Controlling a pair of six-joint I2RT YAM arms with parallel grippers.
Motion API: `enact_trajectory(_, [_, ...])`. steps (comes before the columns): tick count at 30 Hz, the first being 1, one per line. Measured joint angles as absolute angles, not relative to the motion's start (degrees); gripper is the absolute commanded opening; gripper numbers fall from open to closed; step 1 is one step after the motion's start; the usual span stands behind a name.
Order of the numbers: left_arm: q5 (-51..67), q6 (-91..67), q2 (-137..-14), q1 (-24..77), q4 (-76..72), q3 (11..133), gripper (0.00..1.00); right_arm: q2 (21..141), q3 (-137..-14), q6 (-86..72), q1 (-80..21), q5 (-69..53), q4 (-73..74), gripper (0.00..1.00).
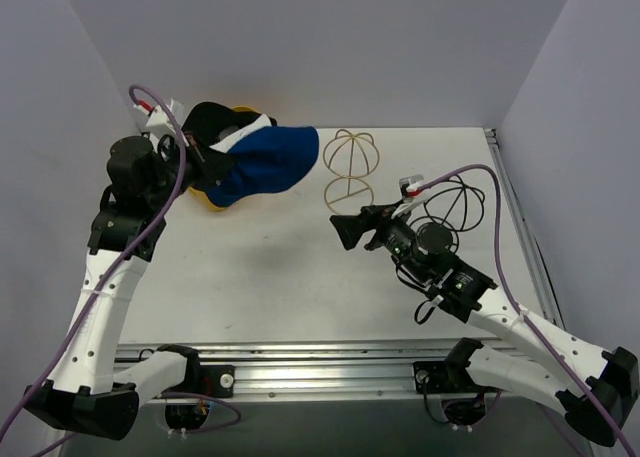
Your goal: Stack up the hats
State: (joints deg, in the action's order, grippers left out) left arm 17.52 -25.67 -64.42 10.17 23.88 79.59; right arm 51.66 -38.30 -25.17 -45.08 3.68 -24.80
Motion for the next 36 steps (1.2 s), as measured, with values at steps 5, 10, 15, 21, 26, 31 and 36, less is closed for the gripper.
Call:
enact_trajectory(5, [24.77,-28.99,-61.12,15.46,23.22,71.68,0.02,51.62,-41.93,-25.41,-45.08,2.11,-26.33,0.78])
enact_trajectory(10, [27.86,-31.03,-60.73,19.31,22.35,68.95,0.02,54.52,-43.20,-26.96,-45.08,1.45,-26.83,0.73])
enact_trajectory(15, [29.34,-32.91,-58.57,19.75,20.21,66.85,0.02,55.53,-42.30,-30.92,-45.08,1.43,-27.42,0.70])
enact_trajectory(21, [31.09,-35.11,-56.27,19.77,17.56,65.23,0.02,55.51,-40.01,-33.98,-45.08,1.74,-30.09,0.70])
enact_trajectory(26, [31.46,-36.58,-55.31,19.77,16.16,64.62,0.02,55.51,-38.76,-34.83,-45.08,1.74,-30.79,0.70])
enact_trajectory(31, [31.57,-37.43,-54.94,19.77,15.99,64.60,0.02,54.28,-37.34,-34.81,-45.08,2.28,-31.33,0.69])
enact_trajectory(36, [31.66,-38.89,-54.15,19.77,15.29,64.60,0.02,52.36,-36.95,-34.65,-45.06,2.63,-31.40,0.69])
